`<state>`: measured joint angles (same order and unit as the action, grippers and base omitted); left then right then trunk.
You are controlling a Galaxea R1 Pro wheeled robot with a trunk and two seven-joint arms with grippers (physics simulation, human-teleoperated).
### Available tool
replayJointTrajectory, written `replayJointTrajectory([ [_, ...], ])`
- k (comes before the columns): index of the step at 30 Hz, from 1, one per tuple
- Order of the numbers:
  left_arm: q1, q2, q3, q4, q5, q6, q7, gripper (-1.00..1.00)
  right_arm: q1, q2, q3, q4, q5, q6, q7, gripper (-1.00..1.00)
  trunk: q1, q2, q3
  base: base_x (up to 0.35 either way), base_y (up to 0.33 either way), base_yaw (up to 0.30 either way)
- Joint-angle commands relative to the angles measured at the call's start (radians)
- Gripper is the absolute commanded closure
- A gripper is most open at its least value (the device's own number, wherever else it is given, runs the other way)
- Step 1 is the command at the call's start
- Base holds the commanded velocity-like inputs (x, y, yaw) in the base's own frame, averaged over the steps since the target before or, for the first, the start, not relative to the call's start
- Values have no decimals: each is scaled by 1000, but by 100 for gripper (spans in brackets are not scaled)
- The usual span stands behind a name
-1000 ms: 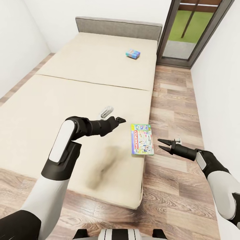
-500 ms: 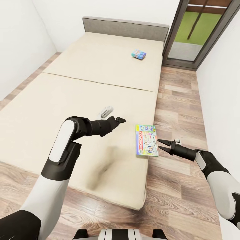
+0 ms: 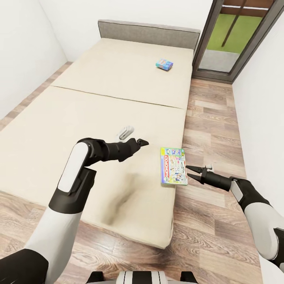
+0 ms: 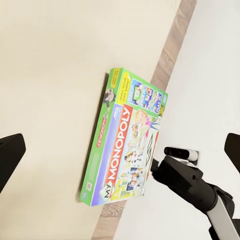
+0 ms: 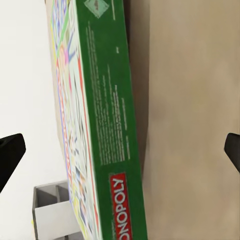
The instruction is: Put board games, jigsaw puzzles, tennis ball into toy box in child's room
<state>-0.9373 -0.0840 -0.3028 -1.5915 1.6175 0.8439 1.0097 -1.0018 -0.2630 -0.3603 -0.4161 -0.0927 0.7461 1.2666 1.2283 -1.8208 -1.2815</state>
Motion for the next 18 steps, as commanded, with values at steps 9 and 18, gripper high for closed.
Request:
replayJointTrajectory([
  [9,0,0,1,-1,9,1,10,-100,0,7,-2,2,0,7,1,-100,0,0,0,0,0,3],
  [18,0,0,0,-1,9,1,10,-100,0,11,-2,3,1,7,-1,-100,0,0,0,0,0,0],
])
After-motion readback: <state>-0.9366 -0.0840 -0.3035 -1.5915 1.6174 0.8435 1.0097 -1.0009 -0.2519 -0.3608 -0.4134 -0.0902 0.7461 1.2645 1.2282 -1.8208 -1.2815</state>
